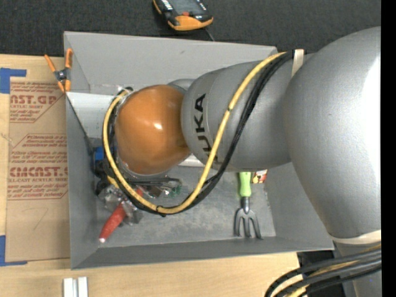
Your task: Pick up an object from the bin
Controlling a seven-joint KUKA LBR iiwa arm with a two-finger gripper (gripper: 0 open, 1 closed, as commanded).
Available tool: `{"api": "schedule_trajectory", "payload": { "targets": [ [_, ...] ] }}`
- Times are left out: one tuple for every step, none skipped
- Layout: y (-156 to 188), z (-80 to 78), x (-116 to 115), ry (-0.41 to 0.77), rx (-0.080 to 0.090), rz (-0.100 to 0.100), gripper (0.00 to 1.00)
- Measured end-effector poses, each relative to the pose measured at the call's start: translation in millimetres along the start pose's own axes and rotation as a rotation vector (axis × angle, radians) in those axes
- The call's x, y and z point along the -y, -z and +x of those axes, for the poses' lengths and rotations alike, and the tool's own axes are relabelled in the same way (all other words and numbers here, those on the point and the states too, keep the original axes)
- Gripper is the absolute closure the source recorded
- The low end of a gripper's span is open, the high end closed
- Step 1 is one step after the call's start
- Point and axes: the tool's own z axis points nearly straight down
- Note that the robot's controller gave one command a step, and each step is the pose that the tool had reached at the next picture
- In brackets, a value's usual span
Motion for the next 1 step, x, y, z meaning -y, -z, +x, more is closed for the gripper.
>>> {"api": "schedule_trajectory", "payload": {
  "targets": [
    [21.7,-0.6,-0.5,-0.001,0.001,0.0,1.0]
  ]
}}
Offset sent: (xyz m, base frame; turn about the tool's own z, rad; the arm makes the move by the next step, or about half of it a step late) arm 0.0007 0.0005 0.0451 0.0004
